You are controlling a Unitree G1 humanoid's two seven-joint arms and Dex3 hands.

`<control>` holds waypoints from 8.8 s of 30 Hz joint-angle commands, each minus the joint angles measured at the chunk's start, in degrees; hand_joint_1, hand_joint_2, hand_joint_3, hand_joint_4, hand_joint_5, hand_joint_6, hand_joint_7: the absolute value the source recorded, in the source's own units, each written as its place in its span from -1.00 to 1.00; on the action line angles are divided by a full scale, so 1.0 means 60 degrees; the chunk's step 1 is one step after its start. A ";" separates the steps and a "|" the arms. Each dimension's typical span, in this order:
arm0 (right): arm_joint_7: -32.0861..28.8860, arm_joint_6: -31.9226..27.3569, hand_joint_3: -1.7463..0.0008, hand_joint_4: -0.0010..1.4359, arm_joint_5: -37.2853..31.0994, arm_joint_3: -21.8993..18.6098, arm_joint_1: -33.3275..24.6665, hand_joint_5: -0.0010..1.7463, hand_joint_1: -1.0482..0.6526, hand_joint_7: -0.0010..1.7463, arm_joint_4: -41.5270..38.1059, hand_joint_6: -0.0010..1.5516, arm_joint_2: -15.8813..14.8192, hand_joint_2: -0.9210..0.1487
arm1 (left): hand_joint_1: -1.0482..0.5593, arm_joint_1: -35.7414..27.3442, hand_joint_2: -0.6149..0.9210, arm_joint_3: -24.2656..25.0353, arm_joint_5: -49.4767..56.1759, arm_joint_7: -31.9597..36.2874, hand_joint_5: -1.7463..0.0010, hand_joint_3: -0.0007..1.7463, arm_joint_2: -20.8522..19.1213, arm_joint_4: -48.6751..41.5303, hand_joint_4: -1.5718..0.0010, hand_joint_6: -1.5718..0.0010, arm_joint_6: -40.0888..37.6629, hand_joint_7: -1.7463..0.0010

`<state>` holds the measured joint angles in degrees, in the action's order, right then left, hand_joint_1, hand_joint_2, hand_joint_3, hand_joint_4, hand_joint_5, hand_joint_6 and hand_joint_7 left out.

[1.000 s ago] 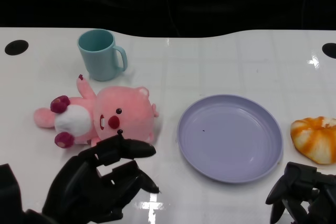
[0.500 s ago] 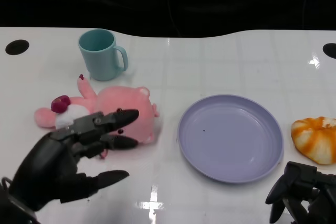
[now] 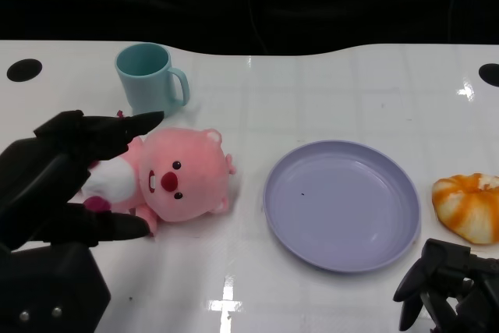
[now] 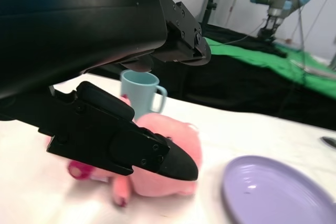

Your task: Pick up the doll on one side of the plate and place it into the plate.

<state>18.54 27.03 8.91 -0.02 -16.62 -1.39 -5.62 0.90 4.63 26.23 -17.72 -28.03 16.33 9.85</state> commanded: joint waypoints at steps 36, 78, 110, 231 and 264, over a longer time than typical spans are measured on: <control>0.0010 -0.0188 0.43 0.22 -0.0043 -0.0018 -0.0226 0.78 -0.71 0.43 0.0511 0.07 -0.0098 -0.96 | -0.68 0.4397 1.00 -0.4157 0.4334 0.1718 0.56 -0.90 0.0169 -0.6832 0.96 0.74 -0.1783 1.00; -0.0003 -0.0455 0.50 0.19 0.0069 -0.0026 -0.0627 0.76 -0.69 0.39 0.1112 0.08 -0.0091 -1.00 | -0.01 0.6799 1.00 -0.6243 0.2829 0.4674 -0.83 -0.55 0.2318 -1.4265 0.17 -0.17 -0.0095 0.19; 0.0013 -0.0542 0.47 0.18 0.0125 -0.0065 -0.0478 0.77 -0.66 0.39 0.0922 0.08 -0.0109 -0.97 | 0.13 0.5455 0.43 -0.4418 0.1573 0.6409 -1.00 0.33 0.0942 -1.0526 -0.17 0.09 0.1732 -1.00; -0.0084 -0.0478 0.44 0.14 0.0007 0.0158 -0.0575 0.78 -0.62 0.41 0.1223 0.02 -0.0153 -0.97 | -0.71 0.4106 1.00 -0.3378 -0.2143 -0.0318 0.76 -0.58 0.2106 -0.4630 0.68 0.64 0.1162 0.86; 0.0008 -0.0682 0.46 0.12 0.0149 0.0137 -0.0761 0.80 -0.65 0.43 0.1532 0.02 -0.0195 -1.00 | 0.13 -0.1221 0.52 -0.1271 -0.8666 -0.0714 -0.93 0.36 0.3453 -0.0360 -0.03 0.06 -0.1691 -0.75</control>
<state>18.69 23.34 9.48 1.07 -20.93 7.16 -6.38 -5.57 -3.47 -24.86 -22.39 -6.92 12.27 1.27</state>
